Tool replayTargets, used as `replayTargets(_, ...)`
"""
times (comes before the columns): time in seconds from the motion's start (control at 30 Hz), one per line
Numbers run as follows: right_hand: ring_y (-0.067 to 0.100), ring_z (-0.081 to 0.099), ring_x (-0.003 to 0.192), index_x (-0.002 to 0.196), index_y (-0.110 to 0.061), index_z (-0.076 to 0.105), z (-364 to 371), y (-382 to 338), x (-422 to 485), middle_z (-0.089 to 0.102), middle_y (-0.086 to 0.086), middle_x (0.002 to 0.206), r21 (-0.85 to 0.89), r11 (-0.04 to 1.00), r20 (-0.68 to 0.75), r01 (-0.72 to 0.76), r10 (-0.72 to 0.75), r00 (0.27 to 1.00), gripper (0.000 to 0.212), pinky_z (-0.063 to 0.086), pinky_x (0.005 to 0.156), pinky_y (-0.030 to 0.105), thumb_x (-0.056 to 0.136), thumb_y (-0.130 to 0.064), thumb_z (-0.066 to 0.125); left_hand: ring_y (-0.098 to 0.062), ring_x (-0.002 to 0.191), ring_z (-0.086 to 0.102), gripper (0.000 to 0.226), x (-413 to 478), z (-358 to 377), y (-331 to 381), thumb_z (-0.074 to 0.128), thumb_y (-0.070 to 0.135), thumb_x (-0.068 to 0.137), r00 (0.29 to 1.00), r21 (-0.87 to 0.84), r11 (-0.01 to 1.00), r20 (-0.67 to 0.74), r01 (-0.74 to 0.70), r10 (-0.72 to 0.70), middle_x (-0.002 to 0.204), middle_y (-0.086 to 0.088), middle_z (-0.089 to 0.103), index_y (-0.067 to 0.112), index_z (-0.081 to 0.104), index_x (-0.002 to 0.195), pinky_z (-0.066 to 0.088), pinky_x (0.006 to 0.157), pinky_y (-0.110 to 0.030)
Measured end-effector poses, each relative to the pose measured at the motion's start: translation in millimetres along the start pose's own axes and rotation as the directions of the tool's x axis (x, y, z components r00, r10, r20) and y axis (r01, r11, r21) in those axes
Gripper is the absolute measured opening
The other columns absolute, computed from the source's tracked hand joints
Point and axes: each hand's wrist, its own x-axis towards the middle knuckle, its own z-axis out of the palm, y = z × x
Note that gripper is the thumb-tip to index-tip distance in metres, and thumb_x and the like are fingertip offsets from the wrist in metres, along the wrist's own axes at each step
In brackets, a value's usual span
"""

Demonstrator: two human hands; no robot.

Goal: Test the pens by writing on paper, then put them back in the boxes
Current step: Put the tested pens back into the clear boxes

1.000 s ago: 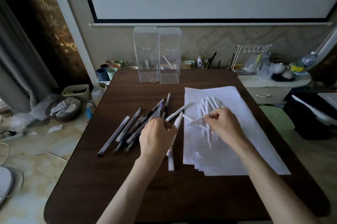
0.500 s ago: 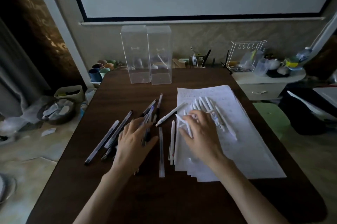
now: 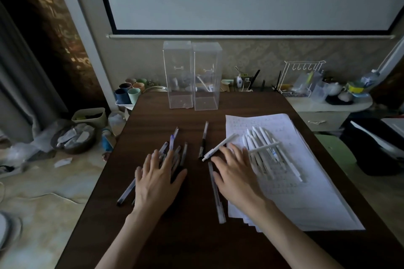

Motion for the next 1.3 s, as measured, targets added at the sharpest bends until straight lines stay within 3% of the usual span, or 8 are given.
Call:
replayTargets(0.3,0.018,0.055,0.072,0.078,-0.022,0.066,9.9,-69.6,-0.7,0.058,-0.004,0.072,0.113,0.994,-0.045,-0.010,0.015,0.999,0.027,0.047,0.067,0.031,0.087,-0.034,0.043,-0.017,0.143,0.011,0.062,11.2,0.2,-45.1,0.034,0.058,0.092,0.999,-0.167,0.985,0.010,0.053,-0.052,0.156,0.003,0.018,0.035,0.017,0.148,0.014,0.115,-0.040)
replayTargets(0.43,0.026,0.058,0.087,0.109,-0.016,0.066,6.7,-62.0,32.8,0.066,0.004,0.091,0.302,0.952,-0.052,-0.050,0.069,0.996,0.042,0.050,0.078,0.038,0.093,-0.035,0.031,-0.014,0.142,0.018,0.057,5.5,-4.8,-53.0,0.035,0.054,0.094,0.999,-0.309,0.950,-0.017,0.038,-0.045,0.153,0.003,0.026,0.031,0.028,0.146,0.017,0.113,-0.034)
replayTargets(0.57,0.030,0.018,0.142,0.148,-0.014,0.026,1.9,-28.0,77.9,0.031,0.012,0.151,0.054,0.976,0.402,-0.210,0.172,0.899,0.063,0.008,0.117,0.047,0.099,-0.053,0.018,-0.014,0.141,0.018,0.066,5.0,-13.0,-54.3,0.031,0.065,0.086,0.996,-0.352,0.936,0.071,-0.017,0.045,0.154,0.004,0.023,0.036,0.026,0.145,0.017,0.113,-0.034)
replayTargets(0.73,0.024,0.002,0.147,0.148,-0.004,0.024,-0.9,-48.8,62.6,0.019,0.010,0.157,0.017,0.994,0.499,-0.107,0.085,0.862,0.087,-0.009,0.116,0.046,0.089,-0.065,0.001,-0.015,0.143,0.010,0.058,1.5,-9.5,-57.3,0.029,0.056,0.095,0.991,-0.295,0.955,0.114,-0.027,0.064,0.156,0.004,0.015,0.034,0.019,0.148,0.011,0.114,-0.033)
replayTargets(0.87,0.028,0.026,0.140,0.127,-0.008,0.055,-20.9,-70.3,23.8,0.050,0.008,0.138,0.096,0.993,0.371,-0.069,0.028,0.928,0.109,0.000,0.116,0.045,0.074,-0.070,-0.019,-0.013,0.143,0.012,0.054,-2.8,-11.3,-67.8,0.033,0.045,0.098,0.990,-0.441,0.898,0.120,-0.010,0.070,0.155,0.002,0.021,0.025,0.024,0.147,0.011,0.113,-0.027)
replayTargets(0.97,0.030,0.050,0.114,0.102,-0.009,0.066,-23.4,-63.8,48.4,0.063,0.009,0.110,0.121,0.988,0.172,-0.093,0.072,0.983,0.077,0.021,0.110,0.045,0.092,-0.059,0.008,-0.011,0.141,0.018,0.055,4.0,-20.3,-70.2,0.034,0.046,0.097,0.994,-0.492,0.870,0.074,-0.038,0.086,0.153,0.003,0.025,0.024,0.027,0.147,0.015,0.111,-0.025)
replayTargets(1.07,0.027,0.039,0.126,0.129,-0.008,0.050,-29.9,-45.6,126.1,0.043,0.010,0.138,0.246,0.966,0.155,-0.077,0.039,0.987,0.047,0.033,0.105,0.038,0.097,-0.041,0.041,-0.015,0.143,0.013,0.054,23.8,-17.8,-76.1,0.032,0.050,0.096,0.996,-0.385,0.923,0.068,-0.027,0.058,0.155,0.002,0.021,0.030,0.027,0.146,0.014,0.115,-0.037)
replayTargets(1.3,0.032,0.015,0.143,0.148,-0.009,0.017,-56.2,-23.2,286.8,0.012,0.019,0.155,0.030,1.000,0.029,0.002,-0.003,1.000,0.089,0.013,0.116,0.044,0.083,-0.050,0.062,-0.005,0.143,-0.002,0.061,39.4,2.6,-91.6,0.017,0.065,0.089,0.999,-0.168,0.986,0.045,-0.015,0.023,0.155,0.017,0.010,0.040,0.027,0.144,-0.001,0.116,-0.039)
